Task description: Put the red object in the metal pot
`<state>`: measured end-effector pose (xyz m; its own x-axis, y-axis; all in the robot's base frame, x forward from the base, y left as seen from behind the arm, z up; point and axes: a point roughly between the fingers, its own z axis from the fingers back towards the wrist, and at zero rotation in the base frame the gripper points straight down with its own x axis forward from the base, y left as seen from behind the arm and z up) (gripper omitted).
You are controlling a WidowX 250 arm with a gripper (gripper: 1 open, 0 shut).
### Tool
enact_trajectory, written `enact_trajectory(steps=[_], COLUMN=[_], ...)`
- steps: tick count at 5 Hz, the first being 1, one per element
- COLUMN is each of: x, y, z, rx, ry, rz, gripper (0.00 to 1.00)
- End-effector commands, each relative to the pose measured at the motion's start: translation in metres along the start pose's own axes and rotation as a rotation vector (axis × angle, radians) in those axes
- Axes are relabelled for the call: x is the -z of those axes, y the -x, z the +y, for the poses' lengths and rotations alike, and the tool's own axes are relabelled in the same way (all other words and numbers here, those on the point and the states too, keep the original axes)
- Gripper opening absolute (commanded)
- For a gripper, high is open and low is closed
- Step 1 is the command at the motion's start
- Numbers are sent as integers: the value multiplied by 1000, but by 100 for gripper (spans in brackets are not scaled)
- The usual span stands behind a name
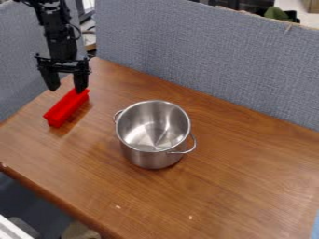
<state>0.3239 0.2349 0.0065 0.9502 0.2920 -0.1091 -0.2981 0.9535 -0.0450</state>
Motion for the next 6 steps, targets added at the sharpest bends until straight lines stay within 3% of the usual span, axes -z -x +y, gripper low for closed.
enact_trajectory(steps=[1, 3, 6], x=[-19, -17, -1], y=[-4, -5, 8], z=[10, 11, 16], rx=[-14, -20, 0], ry=[-20, -21, -44], rz=[-44, -28, 8], gripper=[100, 100, 100])
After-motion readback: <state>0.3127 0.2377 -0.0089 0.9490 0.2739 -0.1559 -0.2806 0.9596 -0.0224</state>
